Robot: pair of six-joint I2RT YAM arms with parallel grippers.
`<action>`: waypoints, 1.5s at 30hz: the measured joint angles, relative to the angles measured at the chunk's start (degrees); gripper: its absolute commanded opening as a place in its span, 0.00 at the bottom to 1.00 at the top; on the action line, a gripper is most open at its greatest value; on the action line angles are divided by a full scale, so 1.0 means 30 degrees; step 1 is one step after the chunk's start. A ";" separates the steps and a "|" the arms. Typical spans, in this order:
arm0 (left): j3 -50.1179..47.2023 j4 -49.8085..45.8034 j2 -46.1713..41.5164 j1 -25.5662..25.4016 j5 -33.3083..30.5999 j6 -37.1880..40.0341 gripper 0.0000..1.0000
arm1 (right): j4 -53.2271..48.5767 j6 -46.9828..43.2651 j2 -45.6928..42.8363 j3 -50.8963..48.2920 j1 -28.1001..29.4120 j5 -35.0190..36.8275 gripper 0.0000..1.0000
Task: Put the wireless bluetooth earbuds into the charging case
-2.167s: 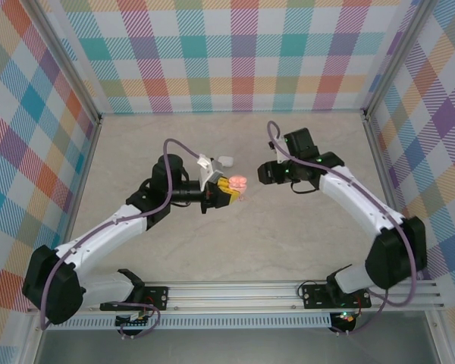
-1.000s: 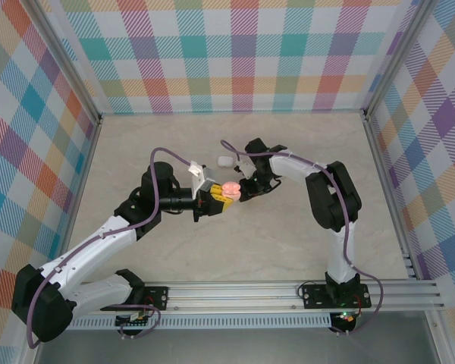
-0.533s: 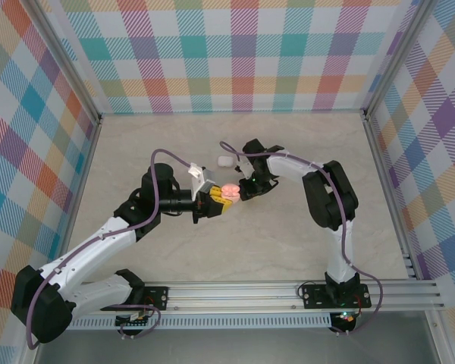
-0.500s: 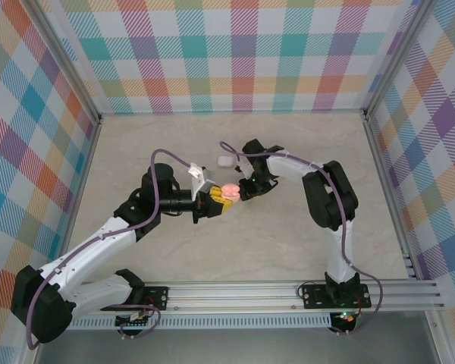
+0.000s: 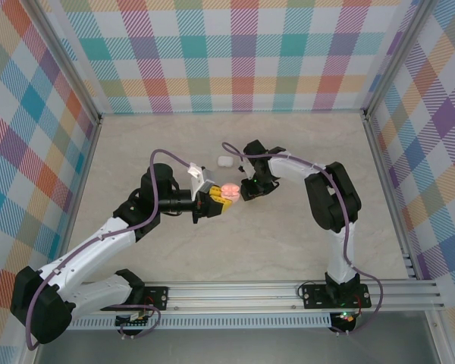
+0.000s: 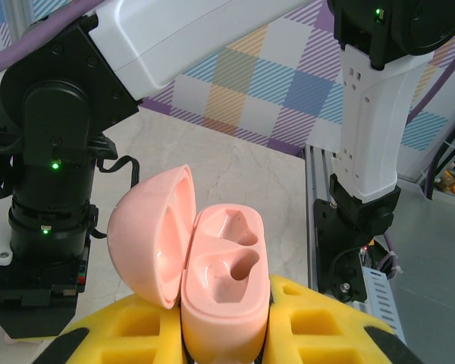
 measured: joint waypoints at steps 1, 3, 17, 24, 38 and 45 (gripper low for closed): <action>0.0000 0.0007 0.0000 0.0000 0.0000 0.0000 0.06 | -0.0036 0.0000 0.0000 0.0051 0.0000 0.0000 0.37; 0.0000 0.0000 0.0000 0.0000 0.0000 0.0000 0.05 | -0.0124 0.0000 0.0051 0.0240 0.0000 -0.0007 0.38; 0.0000 0.0000 0.0000 0.0000 -0.0007 0.0000 0.06 | -0.0291 -0.0015 0.0678 0.0940 0.0044 0.0051 0.38; 0.0000 0.0000 0.0000 0.0000 -0.0007 0.0000 0.05 | -0.0335 -0.0022 0.0678 0.0954 0.0350 0.0663 0.40; -0.0036 0.0007 0.0000 0.0000 -0.0029 0.0000 0.06 | -0.0597 0.0168 0.0765 0.1166 0.1013 0.2331 0.39; -0.0182 0.0015 -0.0007 0.0000 -0.0138 -0.0007 0.06 | -0.0590 0.0583 0.0794 0.1166 0.1115 0.3140 0.30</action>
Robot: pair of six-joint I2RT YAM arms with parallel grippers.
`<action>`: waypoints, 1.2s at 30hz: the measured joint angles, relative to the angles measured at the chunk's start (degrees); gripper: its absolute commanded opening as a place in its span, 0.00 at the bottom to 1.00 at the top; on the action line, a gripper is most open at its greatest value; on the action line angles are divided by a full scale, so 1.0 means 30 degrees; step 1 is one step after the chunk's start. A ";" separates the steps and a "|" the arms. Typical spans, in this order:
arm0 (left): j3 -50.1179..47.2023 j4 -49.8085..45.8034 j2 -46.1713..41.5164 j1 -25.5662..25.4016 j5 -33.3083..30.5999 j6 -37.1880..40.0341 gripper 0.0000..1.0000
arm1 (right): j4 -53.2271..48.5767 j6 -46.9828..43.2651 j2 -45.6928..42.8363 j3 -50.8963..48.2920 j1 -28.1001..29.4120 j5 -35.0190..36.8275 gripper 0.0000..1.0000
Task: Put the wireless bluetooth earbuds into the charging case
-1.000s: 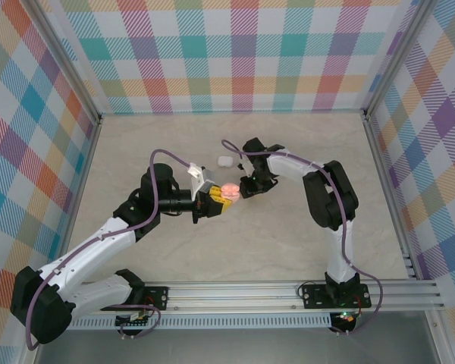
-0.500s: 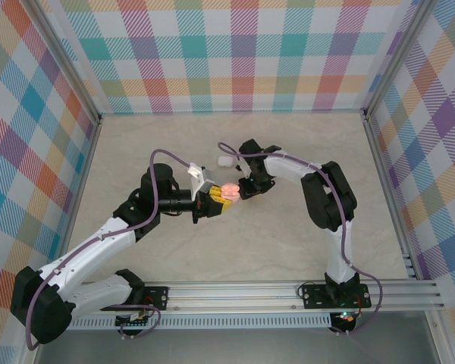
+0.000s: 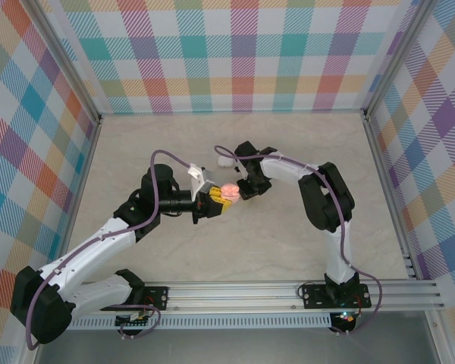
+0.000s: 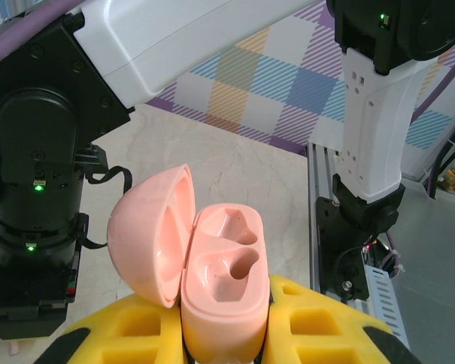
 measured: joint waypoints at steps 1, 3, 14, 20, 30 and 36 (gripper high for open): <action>-0.0036 0.0000 -0.0007 0.0000 0.0000 0.0000 0.06 | 0.0007 0.0138 0.0000 0.0000 0.0000 0.0066 0.30; -0.0073 0.0000 -0.0007 0.0000 -0.0007 0.0000 0.05 | 0.0029 0.0306 0.0000 0.0000 0.0000 0.0138 0.29; -0.0211 0.0029 -0.0007 0.0000 -0.0335 -0.0306 0.06 | 0.1362 0.0889 -0.1166 -0.1785 -0.0554 -0.0561 0.27; -0.0430 0.0576 0.0401 0.0000 -0.1239 -0.0845 0.07 | 0.1858 0.1479 -0.2718 -0.3971 -0.2120 -0.2259 0.26; -0.1115 0.2776 0.2994 -0.0066 -0.2703 -0.2368 0.07 | 0.4743 0.3300 -0.6841 -0.7657 -0.4925 -0.6499 0.24; -0.1202 0.4248 0.4328 -0.0277 -0.3366 -0.2885 0.06 | 0.5945 0.4102 -0.9216 -0.8779 -0.5209 -0.8386 0.24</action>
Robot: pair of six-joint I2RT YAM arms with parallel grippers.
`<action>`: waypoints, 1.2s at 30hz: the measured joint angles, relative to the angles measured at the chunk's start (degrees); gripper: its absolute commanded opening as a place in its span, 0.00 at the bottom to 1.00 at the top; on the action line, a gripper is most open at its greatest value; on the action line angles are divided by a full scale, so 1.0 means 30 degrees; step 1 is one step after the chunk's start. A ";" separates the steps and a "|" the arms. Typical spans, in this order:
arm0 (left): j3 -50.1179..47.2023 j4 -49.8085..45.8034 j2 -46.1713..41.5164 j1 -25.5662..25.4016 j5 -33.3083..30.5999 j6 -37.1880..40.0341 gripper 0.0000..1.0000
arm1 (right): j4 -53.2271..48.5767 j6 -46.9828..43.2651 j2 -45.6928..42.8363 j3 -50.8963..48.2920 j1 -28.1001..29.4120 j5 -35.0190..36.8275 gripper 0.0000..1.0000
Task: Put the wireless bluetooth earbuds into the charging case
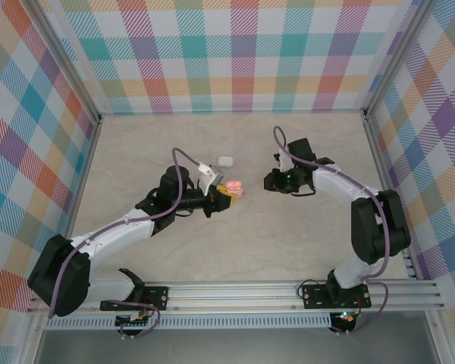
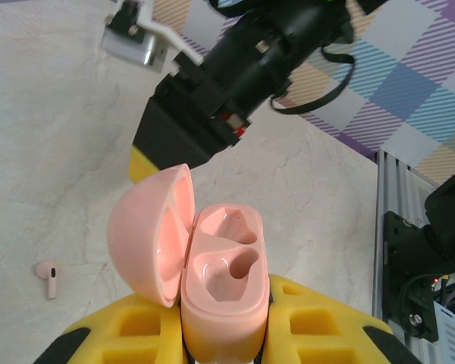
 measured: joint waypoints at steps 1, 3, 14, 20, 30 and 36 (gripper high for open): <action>-0.0015 0.0240 0.0226 -0.0044 -0.0102 -0.0066 0.06 | 0.0160 0.0109 -0.0408 -0.0138 0.0000 -0.0226 0.24; -0.0022 0.0539 0.0568 -0.0087 -0.0153 -0.0109 0.06 | 0.0364 0.0248 -0.1239 -0.0350 0.0000 -0.0648 0.24; -0.0117 0.2076 0.1545 -0.0226 -0.0532 -0.0248 0.06 | 0.0925 0.0291 -0.5472 -0.0444 0.0000 -0.2703 0.25; -0.0109 0.2790 0.1960 -0.0393 -0.0554 -0.0619 0.05 | 0.1406 0.0109 -0.6688 -0.0430 0.0321 -0.3483 0.25; 0.0248 0.3271 0.2113 -0.0954 0.0124 -0.0692 0.05 | 0.2127 -0.0510 -0.7344 0.0393 0.2484 -0.3126 0.26; 0.0685 0.3490 0.2113 -0.1107 0.0444 -0.1093 0.05 | 0.2637 -0.0896 -0.7373 0.0423 0.3461 -0.2404 0.26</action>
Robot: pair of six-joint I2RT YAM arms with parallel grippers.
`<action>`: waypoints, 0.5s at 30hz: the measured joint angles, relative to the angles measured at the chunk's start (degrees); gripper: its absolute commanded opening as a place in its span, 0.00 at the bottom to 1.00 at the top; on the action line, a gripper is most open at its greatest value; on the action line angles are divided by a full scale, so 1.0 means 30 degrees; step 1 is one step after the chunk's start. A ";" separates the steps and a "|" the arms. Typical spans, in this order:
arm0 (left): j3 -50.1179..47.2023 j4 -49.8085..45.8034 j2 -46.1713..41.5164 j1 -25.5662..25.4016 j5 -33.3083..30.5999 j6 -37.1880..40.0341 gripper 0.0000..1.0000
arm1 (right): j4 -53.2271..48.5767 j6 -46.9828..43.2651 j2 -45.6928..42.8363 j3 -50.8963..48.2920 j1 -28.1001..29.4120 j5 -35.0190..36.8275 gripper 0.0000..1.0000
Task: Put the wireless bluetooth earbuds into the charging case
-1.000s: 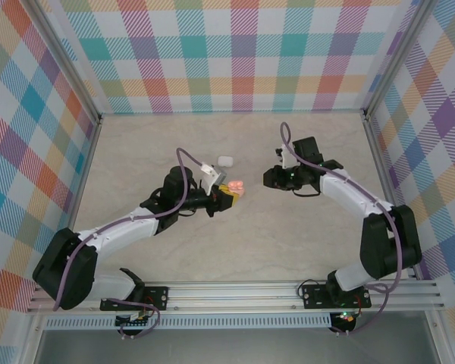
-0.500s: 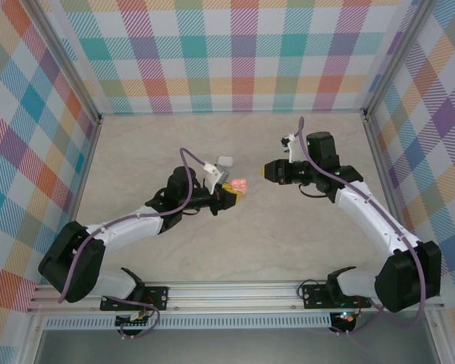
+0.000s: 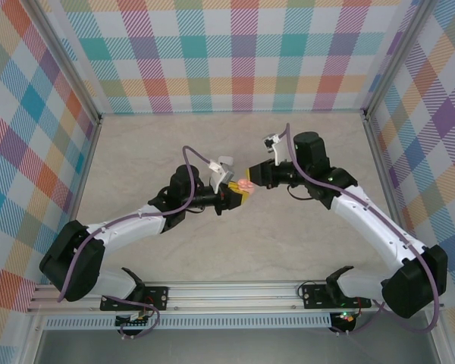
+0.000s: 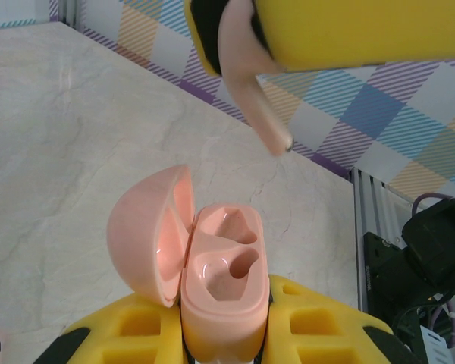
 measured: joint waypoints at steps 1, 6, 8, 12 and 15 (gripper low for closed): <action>0.0000 0.0087 0.0000 0.0000 -0.0015 -0.0109 0.05 | 0.0131 -0.0022 -0.0007 0.0000 0.0109 0.0124 0.26; 0.0000 0.0648 0.0000 0.0000 -0.0022 -0.0918 0.06 | 0.0692 -0.0044 -0.0444 -0.0211 0.0386 0.0852 0.26; 0.0000 0.0845 -0.0022 -0.0015 -0.0029 -0.1151 0.06 | 0.0918 -0.0080 -0.0721 -0.0342 0.0386 0.1144 0.26; 0.0000 0.1013 -0.0066 -0.0095 -0.0022 -0.1574 0.05 | 0.1443 -0.0080 -0.0954 -0.0583 0.0408 0.1574 0.26; 0.0000 0.1355 -0.0080 -0.0160 -0.0080 -0.1945 0.05 | 0.1734 -0.0080 -0.0969 -0.0801 0.0495 0.1843 0.26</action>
